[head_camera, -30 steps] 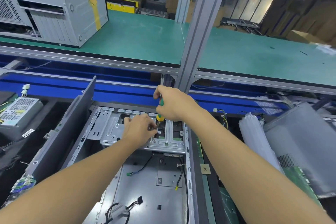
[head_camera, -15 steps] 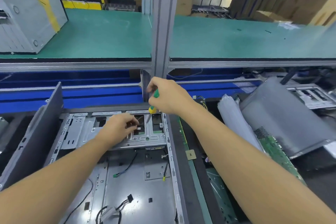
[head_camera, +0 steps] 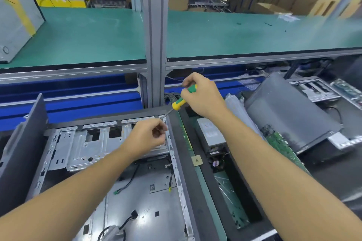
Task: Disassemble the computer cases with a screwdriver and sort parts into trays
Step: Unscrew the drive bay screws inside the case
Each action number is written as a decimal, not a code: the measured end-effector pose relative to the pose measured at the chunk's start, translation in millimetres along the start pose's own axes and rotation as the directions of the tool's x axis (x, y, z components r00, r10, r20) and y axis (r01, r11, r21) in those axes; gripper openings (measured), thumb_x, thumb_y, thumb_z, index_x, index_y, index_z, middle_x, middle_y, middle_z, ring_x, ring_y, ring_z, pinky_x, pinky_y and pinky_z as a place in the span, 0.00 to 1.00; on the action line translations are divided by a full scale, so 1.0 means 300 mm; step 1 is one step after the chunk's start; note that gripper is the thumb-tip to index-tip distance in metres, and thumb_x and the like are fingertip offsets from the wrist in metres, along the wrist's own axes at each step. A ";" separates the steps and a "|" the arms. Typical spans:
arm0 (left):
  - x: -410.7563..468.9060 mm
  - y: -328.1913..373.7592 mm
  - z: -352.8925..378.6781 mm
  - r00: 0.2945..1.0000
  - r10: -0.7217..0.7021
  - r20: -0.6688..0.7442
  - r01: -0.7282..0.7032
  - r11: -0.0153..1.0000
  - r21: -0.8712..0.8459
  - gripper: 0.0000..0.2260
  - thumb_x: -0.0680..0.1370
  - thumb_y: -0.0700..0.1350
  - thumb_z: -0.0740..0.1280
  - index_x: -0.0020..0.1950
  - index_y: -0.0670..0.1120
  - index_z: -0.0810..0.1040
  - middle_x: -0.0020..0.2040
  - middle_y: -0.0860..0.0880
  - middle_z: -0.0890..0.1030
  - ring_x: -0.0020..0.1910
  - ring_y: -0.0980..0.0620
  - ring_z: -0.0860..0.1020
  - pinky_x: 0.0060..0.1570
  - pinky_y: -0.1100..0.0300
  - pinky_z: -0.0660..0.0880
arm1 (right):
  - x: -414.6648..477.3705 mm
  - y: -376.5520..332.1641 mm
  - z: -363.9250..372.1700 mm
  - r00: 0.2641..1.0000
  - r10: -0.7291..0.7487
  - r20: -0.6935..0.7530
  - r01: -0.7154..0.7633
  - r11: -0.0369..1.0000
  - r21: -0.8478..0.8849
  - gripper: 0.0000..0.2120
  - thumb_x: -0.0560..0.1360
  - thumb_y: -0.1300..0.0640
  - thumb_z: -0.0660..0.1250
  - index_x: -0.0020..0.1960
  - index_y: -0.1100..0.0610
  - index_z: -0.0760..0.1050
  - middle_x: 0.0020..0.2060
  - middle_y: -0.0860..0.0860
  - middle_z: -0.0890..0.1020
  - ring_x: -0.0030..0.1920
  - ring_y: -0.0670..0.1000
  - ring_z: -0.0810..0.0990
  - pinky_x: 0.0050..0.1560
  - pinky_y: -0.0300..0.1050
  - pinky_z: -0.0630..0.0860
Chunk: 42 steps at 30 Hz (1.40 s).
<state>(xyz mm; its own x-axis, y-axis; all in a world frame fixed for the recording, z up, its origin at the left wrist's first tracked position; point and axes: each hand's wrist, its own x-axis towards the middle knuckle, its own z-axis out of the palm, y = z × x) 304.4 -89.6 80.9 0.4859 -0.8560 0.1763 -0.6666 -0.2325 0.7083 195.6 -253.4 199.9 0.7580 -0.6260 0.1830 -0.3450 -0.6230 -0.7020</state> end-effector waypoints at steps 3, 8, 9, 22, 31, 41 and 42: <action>0.039 0.122 0.121 0.932 0.047 0.360 -0.020 0.997 -0.079 0.15 0.71 0.36 0.70 0.40 0.59 0.77 0.41 0.58 0.81 0.39 0.62 0.79 0.40 0.72 0.73 | -0.012 0.109 -0.116 0.995 0.078 -0.062 -0.084 0.992 -0.098 0.04 0.74 0.55 0.68 0.48 0.49 0.75 0.47 0.46 0.79 0.46 0.49 0.73 0.37 0.42 0.68; 0.079 0.232 0.384 0.731 0.030 0.682 -0.067 0.997 0.029 0.10 0.71 0.37 0.68 0.46 0.50 0.83 0.39 0.56 0.82 0.35 0.62 0.78 0.39 0.70 0.73 | -0.097 0.252 -0.237 0.978 0.181 -0.100 -0.201 0.942 -0.267 0.04 0.74 0.53 0.68 0.47 0.50 0.74 0.43 0.49 0.78 0.43 0.53 0.75 0.38 0.47 0.73; 0.085 0.246 0.438 0.721 0.011 0.693 -0.056 0.998 0.042 0.10 0.71 0.36 0.67 0.44 0.50 0.82 0.38 0.56 0.82 0.35 0.62 0.77 0.39 0.69 0.74 | -0.120 0.279 -0.247 0.974 0.196 -0.118 -0.221 0.937 -0.272 0.04 0.75 0.53 0.68 0.47 0.50 0.74 0.44 0.50 0.79 0.45 0.55 0.75 0.41 0.49 0.74; 0.102 0.272 0.807 0.694 -0.207 0.690 0.274 0.962 0.013 0.04 0.76 0.37 0.69 0.46 0.44 0.82 0.39 0.47 0.86 0.38 0.54 0.85 0.49 0.51 0.82 | -0.353 0.537 -0.379 0.904 0.363 -0.226 -0.410 0.885 -0.220 0.04 0.75 0.55 0.67 0.49 0.51 0.74 0.42 0.50 0.76 0.35 0.53 0.70 0.36 0.46 0.65; 0.187 0.247 0.459 0.867 -0.166 0.470 0.159 0.986 0.055 0.09 0.80 0.42 0.61 0.46 0.49 0.81 0.32 0.52 0.84 0.31 0.54 0.82 0.30 0.67 0.73 | -0.188 0.352 -0.289 0.954 0.222 -0.200 -0.236 0.971 -0.047 0.07 0.76 0.53 0.68 0.52 0.53 0.74 0.43 0.51 0.78 0.38 0.51 0.74 0.35 0.45 0.69; 0.037 -0.021 -0.012 0.995 -0.079 0.066 0.059 0.963 0.265 0.10 0.73 0.48 0.61 0.51 0.54 0.78 0.56 0.55 0.79 0.58 0.52 0.75 0.66 0.45 0.67 | -0.005 -0.009 -0.003 0.993 -0.115 -0.012 0.115 0.993 0.011 0.07 0.81 0.48 0.64 0.50 0.50 0.69 0.34 0.47 0.73 0.30 0.46 0.69 0.27 0.38 0.62; 0.014 -0.059 -0.036 0.985 -0.122 0.122 0.075 0.941 0.329 0.16 0.72 0.54 0.60 0.57 0.54 0.77 0.64 0.54 0.76 0.66 0.52 0.71 0.70 0.45 0.61 | -0.004 -0.028 0.026 0.992 -0.126 0.025 0.125 0.992 0.011 0.07 0.82 0.48 0.63 0.51 0.51 0.69 0.33 0.47 0.73 0.30 0.46 0.69 0.28 0.39 0.62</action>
<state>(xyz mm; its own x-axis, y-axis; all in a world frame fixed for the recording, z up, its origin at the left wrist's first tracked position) 324.3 -84.0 76.3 0.4905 -0.8714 0.0040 -0.7768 -0.4352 0.4551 202.0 -243.8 200.4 0.8092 -0.5307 0.2521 -0.2412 -0.6913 -0.6812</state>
